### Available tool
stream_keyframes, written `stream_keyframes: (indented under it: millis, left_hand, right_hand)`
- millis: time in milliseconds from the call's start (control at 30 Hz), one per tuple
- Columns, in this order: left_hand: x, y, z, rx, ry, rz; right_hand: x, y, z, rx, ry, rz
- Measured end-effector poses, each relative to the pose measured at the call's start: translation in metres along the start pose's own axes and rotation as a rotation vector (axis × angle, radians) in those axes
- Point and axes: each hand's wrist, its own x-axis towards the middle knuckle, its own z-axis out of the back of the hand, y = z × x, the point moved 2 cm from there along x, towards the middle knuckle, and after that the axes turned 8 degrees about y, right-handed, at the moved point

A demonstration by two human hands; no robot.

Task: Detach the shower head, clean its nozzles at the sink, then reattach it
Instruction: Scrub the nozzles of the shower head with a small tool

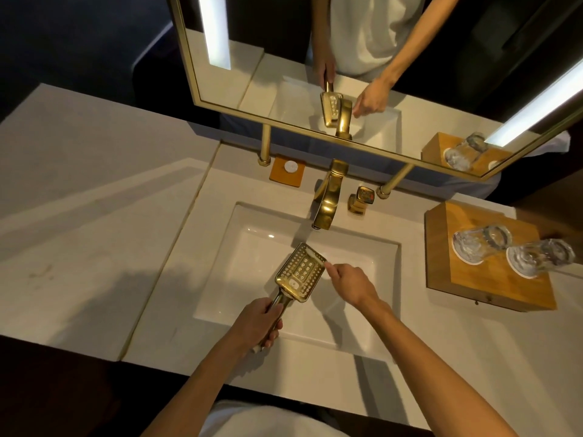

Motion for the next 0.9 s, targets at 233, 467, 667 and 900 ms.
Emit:
stream_keyframes:
  millis: [233,467,667,900]
  left_hand:
    - [-0.003,0.002,0.004,-0.018,-0.007,0.009]
    - [-0.004,0.0,0.001,-0.052,-0.012,0.014]
    - [-0.007,0.0,0.004,-0.068,-0.011,0.008]
    - [-0.004,-0.001,0.003,-0.031,-0.01,0.015]
  right_hand:
    - [-0.018,0.004,-0.023,-0.059,0.055,0.122]
    - [-0.017,0.003,-0.019,0.021,0.072,0.107]
    - [-0.014,-0.007,-0.014,0.011,0.077,0.123]
    - [-0.029,0.0,-0.033,-0.023,0.109,0.137]
